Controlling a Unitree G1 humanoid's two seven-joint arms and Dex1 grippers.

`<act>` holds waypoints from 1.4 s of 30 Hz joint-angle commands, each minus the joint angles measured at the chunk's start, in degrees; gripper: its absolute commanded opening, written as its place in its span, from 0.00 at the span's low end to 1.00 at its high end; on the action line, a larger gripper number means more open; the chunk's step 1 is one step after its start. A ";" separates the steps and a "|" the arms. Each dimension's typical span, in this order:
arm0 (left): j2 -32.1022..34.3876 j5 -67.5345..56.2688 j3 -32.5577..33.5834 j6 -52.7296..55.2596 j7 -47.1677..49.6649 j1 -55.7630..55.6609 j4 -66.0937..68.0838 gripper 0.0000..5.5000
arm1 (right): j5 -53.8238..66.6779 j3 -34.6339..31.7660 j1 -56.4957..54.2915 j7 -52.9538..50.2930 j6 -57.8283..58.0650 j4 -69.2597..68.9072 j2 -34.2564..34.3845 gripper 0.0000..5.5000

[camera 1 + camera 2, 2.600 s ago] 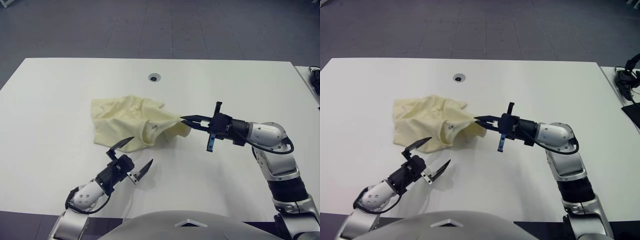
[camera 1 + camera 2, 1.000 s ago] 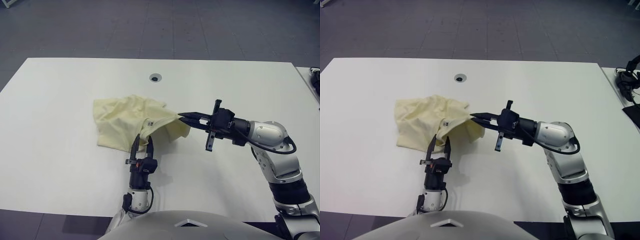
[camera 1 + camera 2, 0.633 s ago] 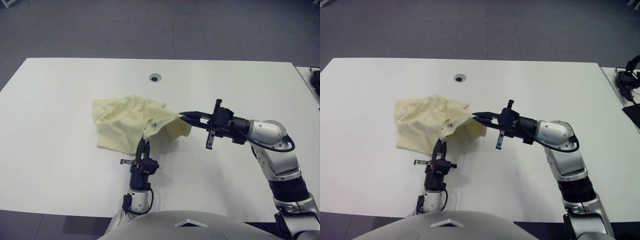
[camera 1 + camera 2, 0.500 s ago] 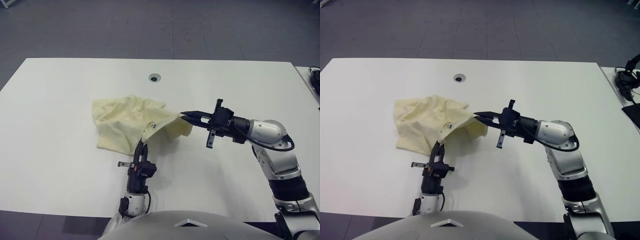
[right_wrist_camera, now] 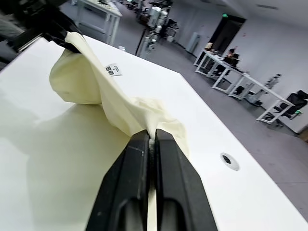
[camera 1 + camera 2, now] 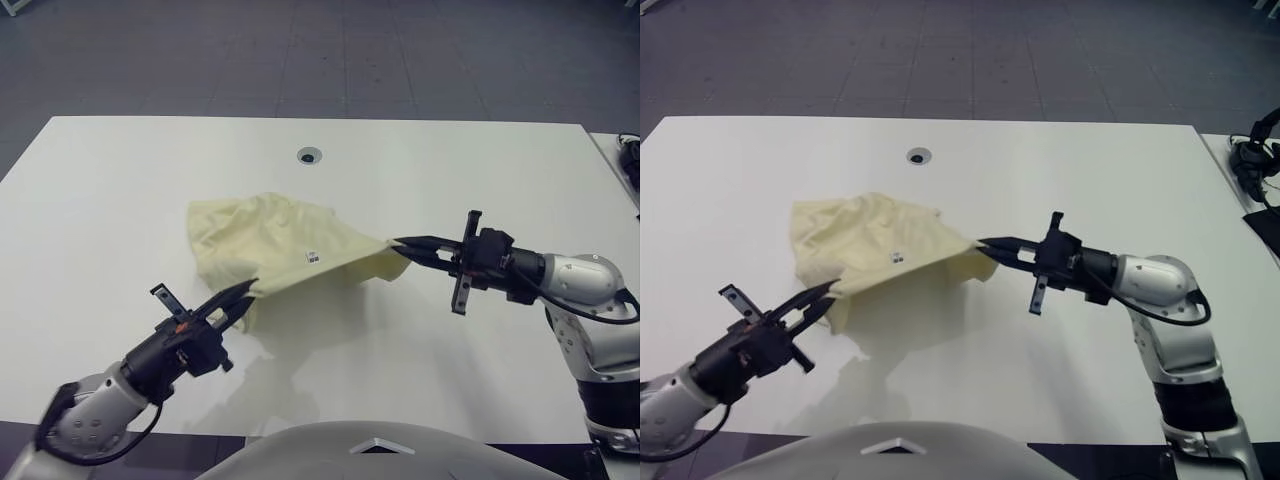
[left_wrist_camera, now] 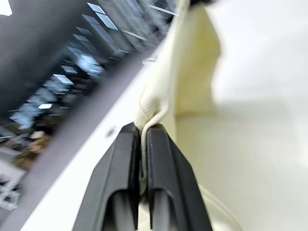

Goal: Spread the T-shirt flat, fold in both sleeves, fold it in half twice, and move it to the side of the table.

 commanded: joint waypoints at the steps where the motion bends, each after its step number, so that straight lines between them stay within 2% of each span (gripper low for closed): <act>1: 4.46 -4.65 13.03 5.87 -12.01 4.36 -4.12 0.00 | 0.79 -2.40 4.57 0.91 1.60 -5.05 -3.55 0.00; 5: 7.91 -7.67 22.67 11.18 -23.18 3.46 -4.92 0.00 | 4.43 -5.74 6.27 0.47 4.81 -8.53 -5.50 0.00; 10: 14.74 -15.11 28.86 18.90 -34.15 -3.83 -3.02 0.00 | 12.76 -11.37 9.54 1.30 9.70 -13.15 -7.78 0.00; 14: 18.68 -21.68 31.62 25.57 -41.71 -9.31 -1.52 0.00 | 19.85 -17.24 11.71 1.28 13.49 -15.69 -9.04 0.00; 19: 21.35 -27.55 31.31 32.66 -47.30 -14.52 -2.10 0.00 | 22.73 -21.47 14.54 2.44 15.48 -16.99 -9.92 0.00; 23: 22.59 -25.93 29.85 34.40 -49.96 -17.77 -1.30 0.00 | 23.65 -23.65 15.33 2.85 16.50 -17.26 -10.30 0.00; 25: 25.39 -23.24 24.94 33.00 -47.51 -23.12 2.20 0.00 | 19.18 -21.24 12.32 1.48 15.43 -14.46 -10.41 0.00; 28: 28.02 -12.46 6.65 27.43 -41.00 -41.35 12.79 0.00 | 9.90 -13.76 1.20 -1.82 13.33 -5.07 -9.92 0.00; 29: 23.90 -4.93 -2.22 25.23 -40.50 -53.11 19.71 0.00 | 6.07 -10.56 -4.72 -3.03 12.27 0.38 -9.10 0.00; 31: 11.41 11.09 -16.67 18.71 -36.68 -77.50 39.25 0.00 | -1.72 -4.65 -18.57 -6.05 9.23 14.52 -5.87 0.00; 33: 1.60 24.78 -25.61 12.16 -26.85 -96.48 60.13 0.00 | -9.55 -1.11 -32.95 -12.41 4.65 31.27 -2.23 0.00; 35: -4.74 35.85 -31.75 9.43 -10.09 -111.30 77.31 0.00 | -17.60 1.14 -45.85 -22.37 -1.04 47.45 -0.41 0.00; 37: -7.44 41.12 -34.64 9.46 2.93 -121.02 86.46 0.00 | -23.13 2.48 -54.36 -30.88 -5.21 57.00 -0.60 0.00; 40: -7.31 46.24 -37.20 9.40 16.00 -131.91 92.09 0.00 | -29.66 3.41 -63.22 -42.20 -10.39 62.01 -2.92 0.00; 42: -6.57 48.68 -38.92 8.97 21.23 -137.19 94.54 0.00 | -32.29 3.75 -66.52 -46.14 -13.40 62.13 -4.25 0.00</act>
